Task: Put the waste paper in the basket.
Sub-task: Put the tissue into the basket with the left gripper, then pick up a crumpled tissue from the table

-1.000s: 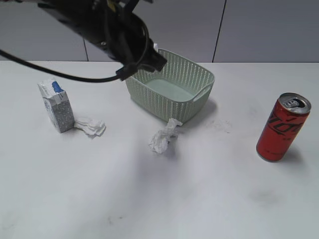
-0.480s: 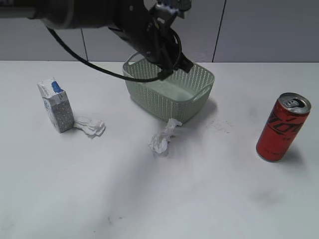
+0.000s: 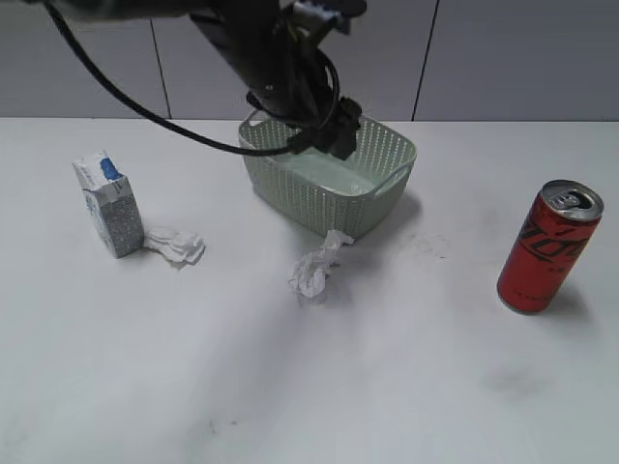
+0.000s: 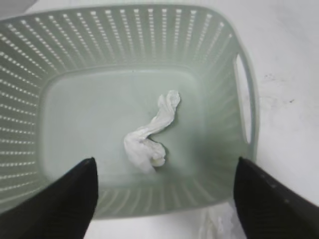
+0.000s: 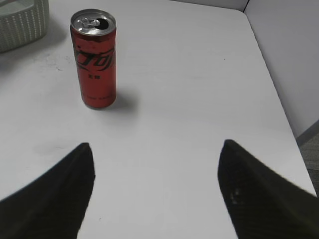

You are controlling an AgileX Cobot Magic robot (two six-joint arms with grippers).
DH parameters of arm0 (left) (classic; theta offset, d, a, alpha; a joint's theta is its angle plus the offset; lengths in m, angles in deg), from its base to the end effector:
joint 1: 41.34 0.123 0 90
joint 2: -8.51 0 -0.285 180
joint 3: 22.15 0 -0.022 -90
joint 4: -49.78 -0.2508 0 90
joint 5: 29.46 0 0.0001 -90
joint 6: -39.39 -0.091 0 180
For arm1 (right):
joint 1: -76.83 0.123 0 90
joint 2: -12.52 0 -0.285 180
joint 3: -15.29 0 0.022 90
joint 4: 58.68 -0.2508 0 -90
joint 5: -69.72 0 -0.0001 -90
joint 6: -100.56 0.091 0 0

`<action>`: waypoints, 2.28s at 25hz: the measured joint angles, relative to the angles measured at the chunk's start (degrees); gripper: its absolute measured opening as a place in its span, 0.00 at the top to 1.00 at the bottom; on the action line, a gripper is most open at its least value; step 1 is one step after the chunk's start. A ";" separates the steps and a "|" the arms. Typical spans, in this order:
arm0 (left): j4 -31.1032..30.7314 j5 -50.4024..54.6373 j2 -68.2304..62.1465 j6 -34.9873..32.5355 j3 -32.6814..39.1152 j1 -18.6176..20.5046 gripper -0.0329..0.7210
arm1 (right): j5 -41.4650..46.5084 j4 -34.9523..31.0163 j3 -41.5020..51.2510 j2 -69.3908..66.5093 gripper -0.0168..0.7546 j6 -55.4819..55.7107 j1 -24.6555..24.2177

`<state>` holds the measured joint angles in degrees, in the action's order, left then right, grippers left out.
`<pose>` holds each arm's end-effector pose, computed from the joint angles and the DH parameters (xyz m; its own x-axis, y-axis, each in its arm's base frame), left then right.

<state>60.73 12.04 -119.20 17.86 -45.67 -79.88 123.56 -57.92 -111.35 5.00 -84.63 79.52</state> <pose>0.3639 -0.3045 0.2342 -0.4699 0.6658 -0.5796 0.8038 0.5941 0.0307 0.0085 -0.0006 0.2634 -0.4120 -0.1177 -0.9035 -0.0781 0.9925 -0.0937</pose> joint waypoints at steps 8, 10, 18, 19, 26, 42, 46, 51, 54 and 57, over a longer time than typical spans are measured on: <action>-7.00 20.93 8.03 -14.57 -0.90 0.14 0.17 | 0.00 0.00 0.00 0.00 0.22 0.00 0.00; -6.77 25.98 8.09 -19.73 -0.48 0.72 0.19 | 0.00 0.00 0.00 0.00 0.22 0.00 0.00; -1.91 28.16 8.09 -36.37 1.18 8.69 0.23 | 0.00 0.00 0.00 0.00 0.22 0.00 0.00; -1.29 28.16 8.09 -38.98 1.18 9.83 0.24 | 0.00 0.00 0.00 0.00 0.22 0.00 0.00; 2.36 28.04 8.09 -52.56 3.97 16.09 0.26 | 0.00 0.00 0.00 0.00 0.22 0.00 0.00; -1.83 16.28 2.22 -67.13 14.04 15.41 0.26 | 0.00 0.00 0.00 0.00 0.22 0.00 0.00; -5.51 14.66 -0.92 -66.13 14.08 13.29 0.26 | 0.00 0.00 0.00 0.00 0.22 0.00 0.00; -7.38 13.30 -3.82 -65.20 14.08 13.14 0.26 | 0.00 0.00 0.00 0.00 0.22 0.00 0.00; -7.59 12.44 -5.15 -65.14 14.08 13.60 0.26 | 0.00 0.00 0.00 0.00 0.22 0.00 0.00; -6.67 12.24 -5.51 -65.14 14.08 13.98 0.26 | 0.00 0.00 0.00 0.00 0.22 0.00 0.00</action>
<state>54.06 24.29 -124.71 -47.28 -31.59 -65.90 123.56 -57.92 -111.35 5.00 -84.63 79.52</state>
